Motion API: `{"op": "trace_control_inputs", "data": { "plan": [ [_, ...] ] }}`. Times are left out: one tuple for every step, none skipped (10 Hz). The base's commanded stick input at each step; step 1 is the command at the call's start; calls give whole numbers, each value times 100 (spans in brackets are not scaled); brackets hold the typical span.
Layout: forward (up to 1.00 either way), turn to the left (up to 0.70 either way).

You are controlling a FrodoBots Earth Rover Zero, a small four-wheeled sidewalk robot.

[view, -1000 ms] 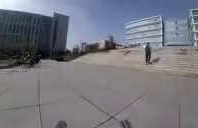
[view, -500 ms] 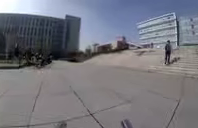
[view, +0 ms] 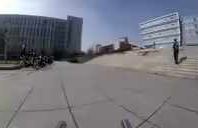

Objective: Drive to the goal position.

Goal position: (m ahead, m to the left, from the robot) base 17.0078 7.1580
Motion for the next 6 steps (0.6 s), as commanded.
{"op": "trace_control_inputs", "data": {
  "plan": [
    [100, 0],
    [100, 0],
    [100, 0],
    [100, 1],
    [100, 3],
    [100, 6]
  ]
}}
